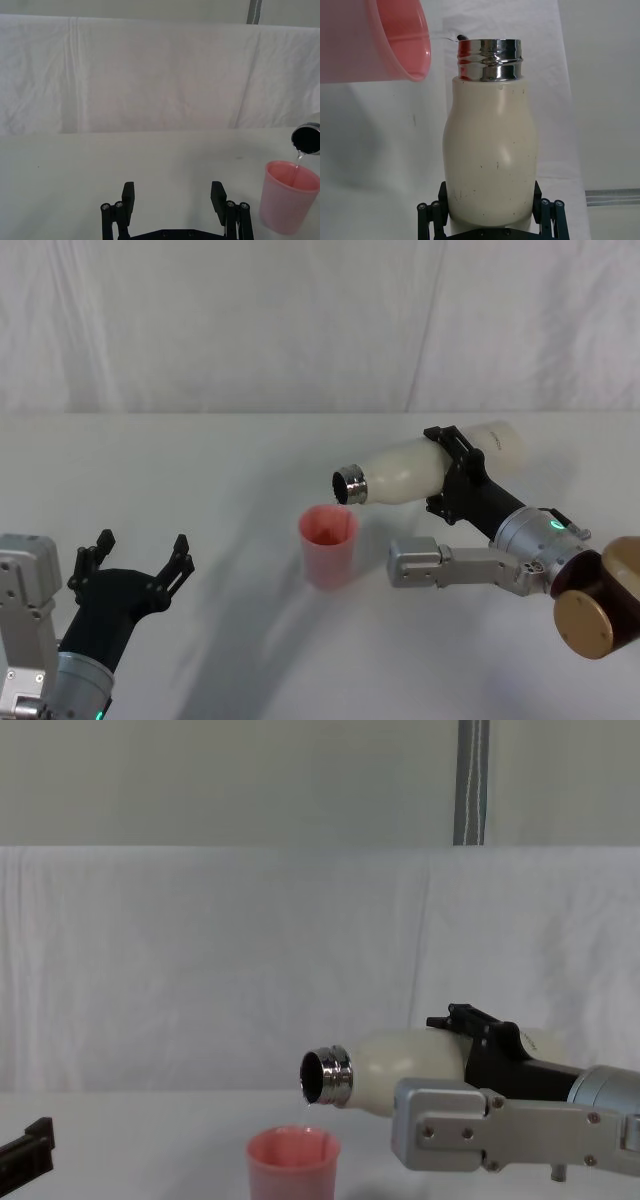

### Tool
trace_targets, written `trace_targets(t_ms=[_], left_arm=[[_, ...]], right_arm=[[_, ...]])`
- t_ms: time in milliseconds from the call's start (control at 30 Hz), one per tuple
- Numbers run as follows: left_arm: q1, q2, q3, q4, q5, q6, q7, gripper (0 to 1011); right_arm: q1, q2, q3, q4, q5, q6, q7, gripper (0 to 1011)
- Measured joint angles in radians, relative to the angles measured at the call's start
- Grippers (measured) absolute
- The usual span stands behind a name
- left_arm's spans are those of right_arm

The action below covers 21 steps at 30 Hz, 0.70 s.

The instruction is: Grasp the thermos with one hand and pour water into the cup lid.

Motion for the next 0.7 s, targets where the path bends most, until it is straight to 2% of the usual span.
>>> trace_targets(t_ms=[700], left_arm=[[0.0,0.0,0.0,0.0,0.0,0.0,0.0,1001]], right_arm=[[0.002,0.003,-0.002,-0.01,0.0,-0.001,0.002,950]])
